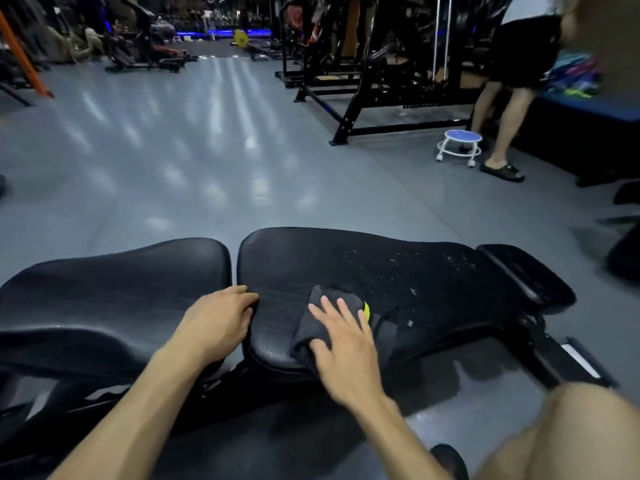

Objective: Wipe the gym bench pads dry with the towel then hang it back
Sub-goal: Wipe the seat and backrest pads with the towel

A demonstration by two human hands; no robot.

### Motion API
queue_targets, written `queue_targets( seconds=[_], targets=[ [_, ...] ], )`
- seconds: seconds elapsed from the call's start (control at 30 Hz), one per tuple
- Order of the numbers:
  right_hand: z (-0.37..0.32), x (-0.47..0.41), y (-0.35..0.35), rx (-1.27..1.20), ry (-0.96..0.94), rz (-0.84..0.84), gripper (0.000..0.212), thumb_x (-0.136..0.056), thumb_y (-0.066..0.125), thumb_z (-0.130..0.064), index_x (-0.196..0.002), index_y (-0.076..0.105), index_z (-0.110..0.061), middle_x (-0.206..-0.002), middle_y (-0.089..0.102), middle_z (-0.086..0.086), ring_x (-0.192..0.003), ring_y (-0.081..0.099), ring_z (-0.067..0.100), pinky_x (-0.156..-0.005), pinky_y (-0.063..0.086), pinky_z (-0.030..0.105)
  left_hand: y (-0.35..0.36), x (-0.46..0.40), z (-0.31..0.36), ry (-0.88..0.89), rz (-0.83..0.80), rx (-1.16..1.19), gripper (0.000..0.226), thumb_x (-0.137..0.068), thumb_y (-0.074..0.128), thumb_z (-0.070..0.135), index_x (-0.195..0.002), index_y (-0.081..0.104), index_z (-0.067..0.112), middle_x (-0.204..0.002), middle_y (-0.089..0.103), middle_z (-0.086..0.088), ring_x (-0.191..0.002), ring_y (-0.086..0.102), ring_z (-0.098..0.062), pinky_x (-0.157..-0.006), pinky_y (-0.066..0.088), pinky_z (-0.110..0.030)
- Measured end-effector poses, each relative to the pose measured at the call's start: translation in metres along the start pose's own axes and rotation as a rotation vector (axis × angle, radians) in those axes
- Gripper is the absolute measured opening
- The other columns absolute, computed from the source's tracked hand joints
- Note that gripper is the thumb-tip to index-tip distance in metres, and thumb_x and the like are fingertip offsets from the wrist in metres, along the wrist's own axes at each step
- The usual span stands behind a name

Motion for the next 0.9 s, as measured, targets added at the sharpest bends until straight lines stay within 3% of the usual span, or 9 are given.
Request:
queue_targets(
  seconds=[0.13, 0.4, 0.47, 0.6, 0.67, 0.8, 0.9],
  targets=[
    [-0.027, 0.009, 0.015, 0.148, -0.017, 0.035, 0.082, -0.08, 0.014, -0.057, -0.158, 0.026, -0.039, -0.169, 0.012, -0.013, -0.157, 0.001, 0.012, -0.124, -0.009, 0.04, 0.006, 0.007, 0.011, 0.023, 0.034, -0.035, 0.033, -0.102, 0.044, 0.025, -0.126, 0.065, 0.019, -0.138, 0.06, 0.001, -0.118, 0.062, -0.025, -0.095, 0.051, -0.042],
    [0.018, 0.001, -0.005, -0.011, -0.029, 0.105, 0.062, -0.088, 0.035, -0.046, -0.148, 0.049, -0.036, -0.158, 0.037, -0.02, -0.152, 0.019, 0.0, -0.127, 0.002, 0.03, 0.005, -0.023, 0.021, 0.113, 0.08, 0.057, 0.045, -0.102, 0.049, 0.031, -0.146, 0.054, 0.025, -0.157, 0.045, 0.006, -0.142, 0.043, -0.022, -0.111, 0.041, -0.039],
    [0.051, -0.002, -0.02, -0.042, 0.075, 0.143, 0.059, -0.091, 0.036, -0.044, -0.147, 0.05, -0.035, -0.157, 0.04, -0.019, -0.151, 0.022, 0.0, -0.127, 0.006, 0.031, 0.014, -0.039, 0.029, 0.154, -0.004, 0.058, 0.046, -0.101, 0.047, 0.035, -0.146, 0.053, 0.024, -0.16, 0.042, 0.004, -0.145, 0.039, -0.024, -0.114, 0.04, -0.042],
    [0.129, 0.008, -0.061, -0.064, 0.502, 0.282, 0.05, -0.102, 0.046, -0.033, -0.152, 0.043, -0.033, -0.164, 0.031, -0.003, -0.154, 0.019, 0.021, -0.126, 0.011, 0.034, 0.031, -0.058, 0.036, 0.228, -0.127, 0.046, 0.051, -0.096, 0.042, 0.048, -0.133, 0.062, 0.019, -0.15, 0.053, 0.001, -0.142, 0.043, -0.026, -0.111, 0.043, -0.048],
    [0.137, 0.01, -0.06, -0.078, 0.573, 0.315, 0.05, -0.103, 0.043, -0.035, -0.152, 0.042, -0.032, -0.165, 0.029, -0.003, -0.155, 0.014, 0.022, -0.126, 0.008, 0.038, 0.034, -0.063, 0.032, 0.234, -0.133, 0.046, 0.052, -0.093, 0.044, 0.051, -0.131, 0.063, 0.02, -0.15, 0.053, 0.001, -0.142, 0.044, -0.028, -0.11, 0.044, -0.049],
    [0.089, 0.003, -0.03, 0.088, 0.391, 0.298, 0.06, -0.091, 0.037, -0.043, -0.148, 0.05, -0.03, -0.161, 0.037, -0.009, -0.154, 0.02, 0.014, -0.126, -0.008, 0.037, 0.027, -0.066, 0.03, 0.243, -0.107, 0.055, 0.046, -0.089, 0.042, 0.055, -0.112, 0.07, 0.025, -0.128, 0.065, 0.009, -0.126, 0.057, -0.029, -0.098, 0.051, -0.05],
    [0.038, 0.005, -0.006, 0.163, 0.2, 0.237, 0.066, -0.086, 0.036, -0.047, -0.149, 0.049, -0.032, -0.16, 0.037, -0.012, -0.153, 0.022, 0.012, -0.125, -0.009, 0.036, 0.022, -0.071, 0.031, 0.196, -0.1, 0.088, 0.042, -0.087, 0.042, 0.055, -0.107, 0.071, 0.032, -0.121, 0.069, 0.006, -0.118, 0.062, -0.028, -0.092, 0.055, -0.048]
  ],
)
Point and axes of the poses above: each hand's wrist, its own x-axis away from the middle knuckle, its own y-axis out of the palm, z = x × y, the point moved 5 cm from there along -x, towards the middle knuckle
